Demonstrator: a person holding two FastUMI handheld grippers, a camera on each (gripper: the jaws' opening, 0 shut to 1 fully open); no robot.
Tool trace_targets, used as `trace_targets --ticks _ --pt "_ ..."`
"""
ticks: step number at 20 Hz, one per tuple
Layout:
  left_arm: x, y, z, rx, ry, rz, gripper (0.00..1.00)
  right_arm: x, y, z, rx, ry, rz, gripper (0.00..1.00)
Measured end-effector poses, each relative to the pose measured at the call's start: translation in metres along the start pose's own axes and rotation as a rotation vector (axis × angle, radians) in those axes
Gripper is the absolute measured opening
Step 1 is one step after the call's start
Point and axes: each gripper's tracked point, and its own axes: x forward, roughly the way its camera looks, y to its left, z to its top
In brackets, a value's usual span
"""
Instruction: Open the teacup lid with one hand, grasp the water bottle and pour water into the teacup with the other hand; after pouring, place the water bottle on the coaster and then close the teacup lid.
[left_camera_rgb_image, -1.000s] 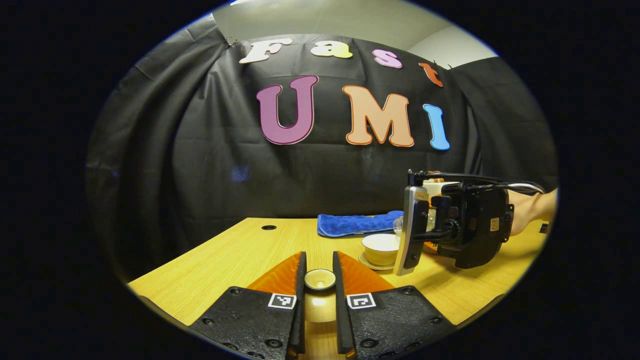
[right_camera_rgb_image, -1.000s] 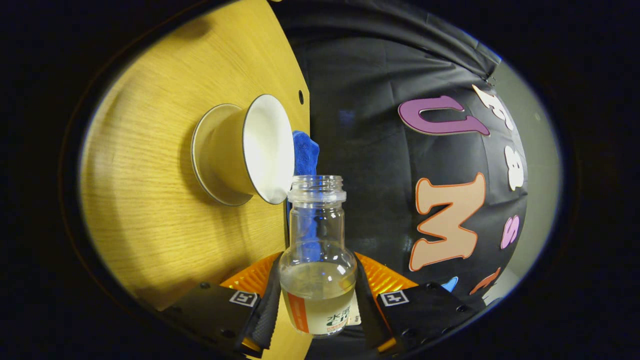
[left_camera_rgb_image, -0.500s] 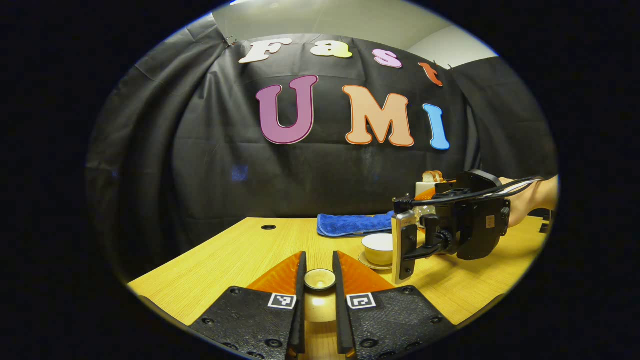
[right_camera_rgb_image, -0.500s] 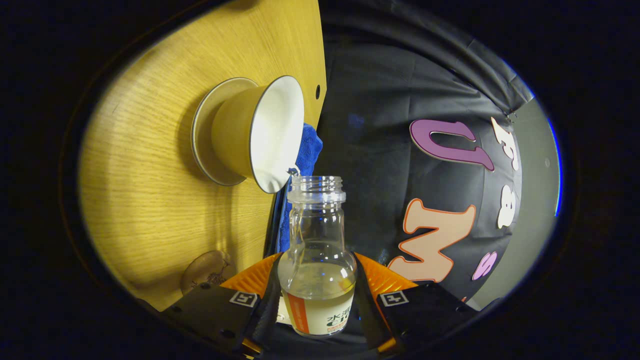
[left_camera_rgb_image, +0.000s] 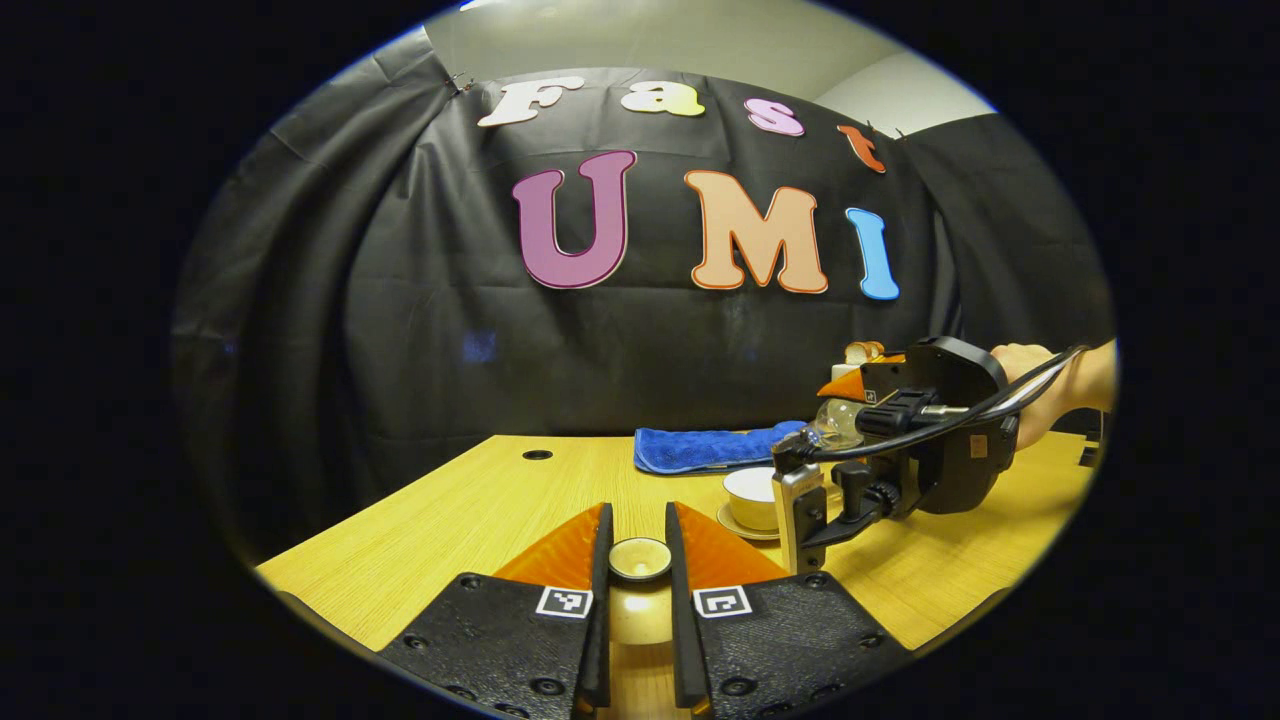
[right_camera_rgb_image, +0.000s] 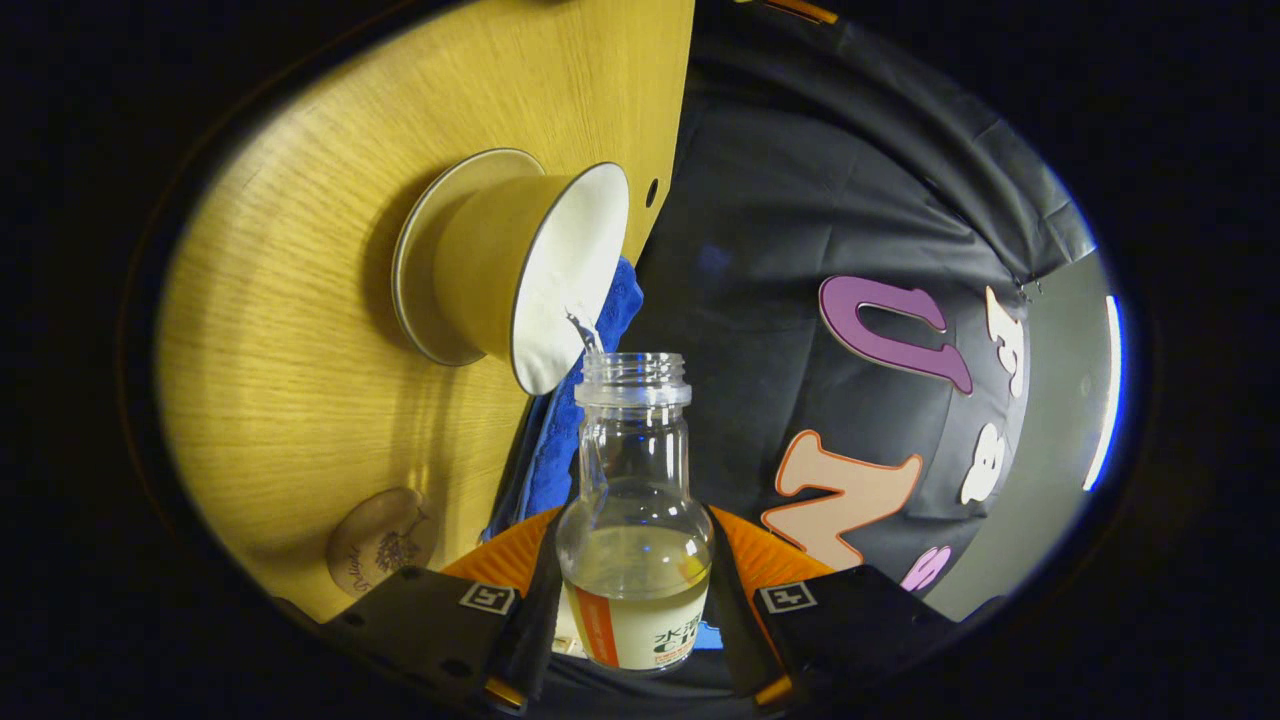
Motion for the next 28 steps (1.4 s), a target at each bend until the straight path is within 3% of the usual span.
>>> trace_targets --ticks 13,28 --pt "0.000 0.000 -0.001 -0.002 0.000 0.000 0.22 -0.001 -0.016 0.006 -0.194 -0.054 -0.097 0.73" --pt "0.000 0.001 0.000 -0.002 0.000 0.008 0.22 -0.002 -0.017 0.014 -0.197 -0.066 -0.100 0.74"
